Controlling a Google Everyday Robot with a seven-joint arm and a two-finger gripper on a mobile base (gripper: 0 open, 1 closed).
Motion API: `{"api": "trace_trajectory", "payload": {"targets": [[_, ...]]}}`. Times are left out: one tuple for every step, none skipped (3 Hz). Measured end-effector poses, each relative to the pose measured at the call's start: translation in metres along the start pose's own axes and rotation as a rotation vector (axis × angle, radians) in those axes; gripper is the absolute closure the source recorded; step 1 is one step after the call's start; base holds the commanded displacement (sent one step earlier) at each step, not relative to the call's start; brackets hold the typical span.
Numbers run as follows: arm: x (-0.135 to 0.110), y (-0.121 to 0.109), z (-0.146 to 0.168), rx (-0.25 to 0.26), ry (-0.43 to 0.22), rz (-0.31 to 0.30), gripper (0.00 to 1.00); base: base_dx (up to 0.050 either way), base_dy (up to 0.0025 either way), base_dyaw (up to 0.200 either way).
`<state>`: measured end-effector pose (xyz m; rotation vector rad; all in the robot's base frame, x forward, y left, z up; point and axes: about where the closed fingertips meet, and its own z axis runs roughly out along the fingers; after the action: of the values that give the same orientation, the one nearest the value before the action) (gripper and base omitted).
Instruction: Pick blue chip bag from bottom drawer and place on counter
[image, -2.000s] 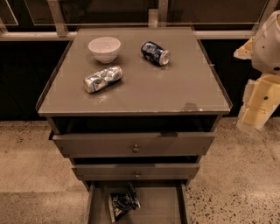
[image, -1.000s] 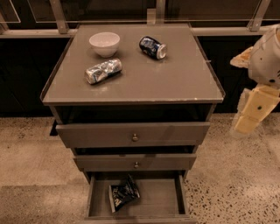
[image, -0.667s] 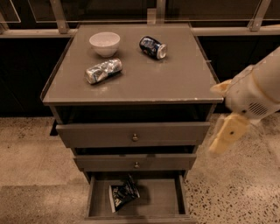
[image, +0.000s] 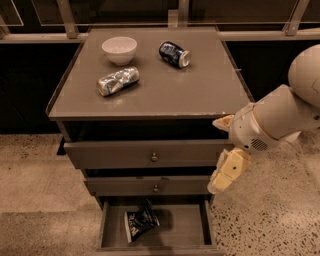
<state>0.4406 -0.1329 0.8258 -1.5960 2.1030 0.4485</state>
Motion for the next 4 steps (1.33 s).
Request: {"api": "trace_trajectory", "payload": {"targets": [[0.009,0.014,0.013,0.007,-0.005,0.032,0.00,0.000,0.00000,0.000],[0.030,0.042,0.052,0.021,-0.028,0.072,0.00,0.000,0.00000,0.000],[0.058,0.074,0.111,0.014,-0.045,0.150,0.00,0.000,0.00000,0.000],[0.068,0.074,0.122,0.053,-0.036,0.159,0.00,0.000,0.00000,0.000]]}}
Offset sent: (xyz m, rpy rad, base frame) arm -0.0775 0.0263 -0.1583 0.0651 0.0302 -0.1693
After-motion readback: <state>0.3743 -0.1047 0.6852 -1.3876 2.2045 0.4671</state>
